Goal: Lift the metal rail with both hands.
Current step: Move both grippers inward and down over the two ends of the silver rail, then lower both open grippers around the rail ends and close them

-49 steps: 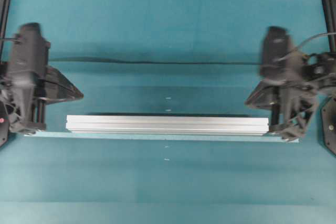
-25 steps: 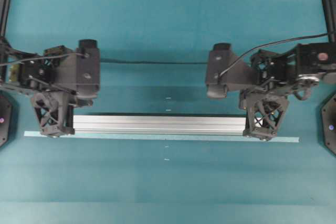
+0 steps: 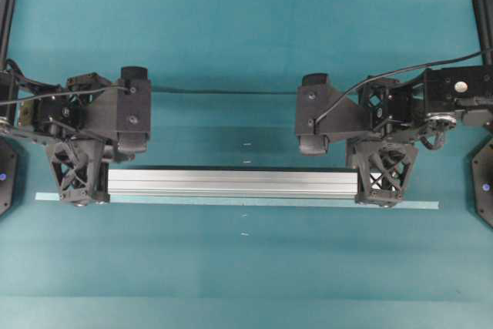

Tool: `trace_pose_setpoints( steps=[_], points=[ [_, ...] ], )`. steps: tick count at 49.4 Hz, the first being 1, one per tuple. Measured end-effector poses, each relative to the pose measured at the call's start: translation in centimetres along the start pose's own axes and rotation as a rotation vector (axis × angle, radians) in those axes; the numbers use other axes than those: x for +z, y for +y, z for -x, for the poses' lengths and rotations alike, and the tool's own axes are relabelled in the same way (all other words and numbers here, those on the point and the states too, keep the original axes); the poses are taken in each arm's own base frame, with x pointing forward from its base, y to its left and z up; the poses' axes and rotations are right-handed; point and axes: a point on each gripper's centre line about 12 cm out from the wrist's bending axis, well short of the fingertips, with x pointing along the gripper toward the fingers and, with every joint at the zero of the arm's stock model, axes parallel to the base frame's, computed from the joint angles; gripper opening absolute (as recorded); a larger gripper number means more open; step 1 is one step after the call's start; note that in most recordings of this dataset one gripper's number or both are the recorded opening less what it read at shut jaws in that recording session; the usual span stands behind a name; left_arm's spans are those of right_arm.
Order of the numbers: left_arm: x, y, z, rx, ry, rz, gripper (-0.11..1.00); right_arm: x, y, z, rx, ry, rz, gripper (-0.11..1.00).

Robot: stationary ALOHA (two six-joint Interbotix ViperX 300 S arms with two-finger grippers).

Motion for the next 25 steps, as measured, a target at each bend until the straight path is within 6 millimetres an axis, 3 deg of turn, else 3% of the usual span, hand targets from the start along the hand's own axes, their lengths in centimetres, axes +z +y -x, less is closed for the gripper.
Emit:
trace_pose_setpoints(
  steps=[8,14,17,25],
  points=[
    [-0.3,-0.1,-0.4,-0.001,0.015,0.012,0.65,-0.3,0.0,-0.5,-0.001,0.006,-0.006,0.86],
    [-0.4,-0.1,-1.0,0.0,0.041,0.028,0.94,-0.5,-0.1,-1.2,-0.001,0.024,-0.007,1.0],
    [-0.4,-0.2,-1.3,-0.001,0.052,0.029,0.99,-0.5,0.0,-1.3,-0.001,0.026,-0.006,0.99],
    [-0.6,-0.6,-1.8,-0.005,0.072,0.016,0.98,-0.3,-0.1,-1.4,-0.002,0.012,-0.007,0.99]
  ],
)
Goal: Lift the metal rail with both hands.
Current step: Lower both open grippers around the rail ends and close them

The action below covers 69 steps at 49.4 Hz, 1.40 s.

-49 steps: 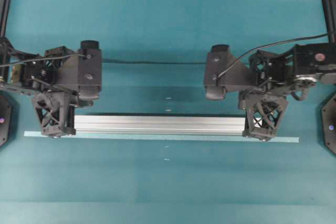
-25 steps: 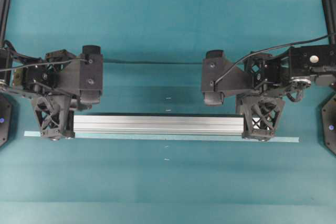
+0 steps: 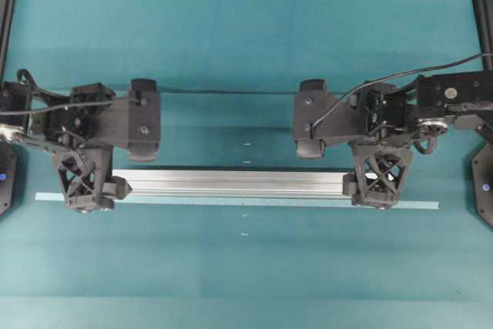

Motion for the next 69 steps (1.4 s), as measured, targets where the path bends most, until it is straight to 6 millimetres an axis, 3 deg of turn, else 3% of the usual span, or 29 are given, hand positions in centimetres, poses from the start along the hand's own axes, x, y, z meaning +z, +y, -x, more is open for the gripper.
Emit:
trace_pose_setpoints(
  steps=[18,35,69],
  points=[
    [0.1,-0.1,-1.4,-0.002,0.015,-0.002,0.98,0.0,0.2,-0.6,0.001,-0.01,0.008,0.99],
    [-0.6,-0.1,-5.5,-0.002,0.029,-0.006,0.98,-1.5,0.4,-4.0,0.008,-0.005,0.001,1.0],
    [-1.8,1.0,-10.7,0.009,0.023,0.028,0.98,-2.9,0.0,-9.5,-0.004,-0.036,0.001,1.0]
  ],
)
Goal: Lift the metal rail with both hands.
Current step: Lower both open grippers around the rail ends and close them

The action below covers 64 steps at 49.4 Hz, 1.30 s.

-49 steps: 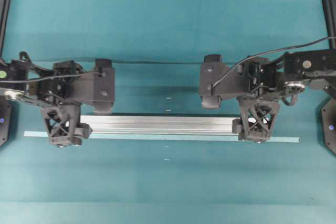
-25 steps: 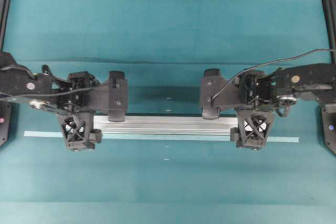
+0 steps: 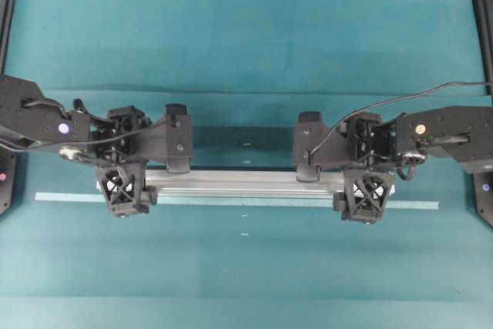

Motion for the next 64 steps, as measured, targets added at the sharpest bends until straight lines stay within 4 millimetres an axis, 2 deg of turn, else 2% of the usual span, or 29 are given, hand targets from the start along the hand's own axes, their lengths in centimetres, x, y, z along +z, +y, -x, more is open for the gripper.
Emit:
trace_pose_setpoints(
  steps=[6,23,40,46,49,53,60,62,64],
  points=[
    [-0.2,0.1,-0.7,0.001,-0.003,0.0,0.98,-0.3,-0.1,-0.8,-0.001,0.005,-0.003,0.99],
    [-1.2,0.1,-1.8,-0.001,-0.015,0.01,0.98,-0.7,-0.2,-1.7,-0.004,0.009,-0.007,0.99],
    [-1.1,0.0,-1.9,-0.004,-0.038,0.009,0.97,-0.7,-0.2,-2.1,-0.005,0.01,-0.009,0.99],
    [-1.1,0.0,-2.0,-0.005,-0.04,0.01,0.94,-0.7,-0.2,-2.1,-0.005,0.009,-0.009,0.95],
    [-1.1,-0.1,-2.0,-0.006,-0.04,0.001,0.89,-0.7,-0.2,-2.0,-0.005,0.009,-0.009,0.9],
    [-1.2,-0.4,-2.0,-0.01,-0.039,-0.01,0.74,-0.7,-0.2,-2.1,-0.005,0.012,-0.011,0.75],
    [-1.3,-1.2,-1.9,-0.019,-0.039,-0.047,0.32,-0.7,0.1,-2.1,-0.002,0.011,-0.008,0.45],
    [-1.3,-1.2,-2.0,-0.019,-0.039,-0.052,0.29,-0.7,0.1,-2.1,-0.001,0.011,-0.003,0.39],
    [-1.3,-1.2,-2.0,-0.018,-0.039,-0.054,0.29,-0.7,0.1,-2.1,-0.001,0.011,-0.005,0.39]
  ],
)
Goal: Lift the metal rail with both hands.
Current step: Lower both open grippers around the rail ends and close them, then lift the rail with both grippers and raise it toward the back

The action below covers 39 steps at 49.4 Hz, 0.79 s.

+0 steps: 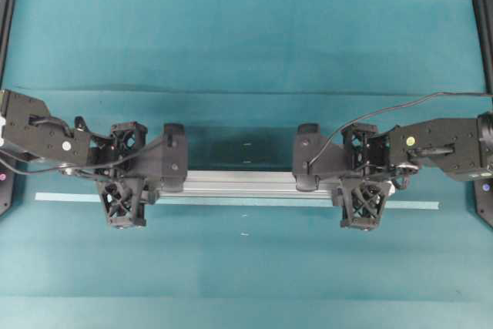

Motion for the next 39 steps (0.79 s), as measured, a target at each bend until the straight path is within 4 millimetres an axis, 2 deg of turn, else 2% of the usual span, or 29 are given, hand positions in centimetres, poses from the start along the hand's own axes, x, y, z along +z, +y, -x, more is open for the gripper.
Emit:
trace_pose_setpoints(
  steps=[27,34,39],
  points=[
    [-0.1,0.0,0.1,0.0,0.005,0.0,0.29,0.0,0.0,0.1,0.001,0.001,-0.013,0.39],
    [0.3,0.0,1.0,0.0,0.0,0.003,0.29,0.0,0.0,0.7,0.003,0.0,-0.028,0.39],
    [0.9,0.0,2.5,0.001,-0.003,0.004,0.29,0.1,0.1,2.1,0.008,-0.001,-0.034,0.39]
  ],
)
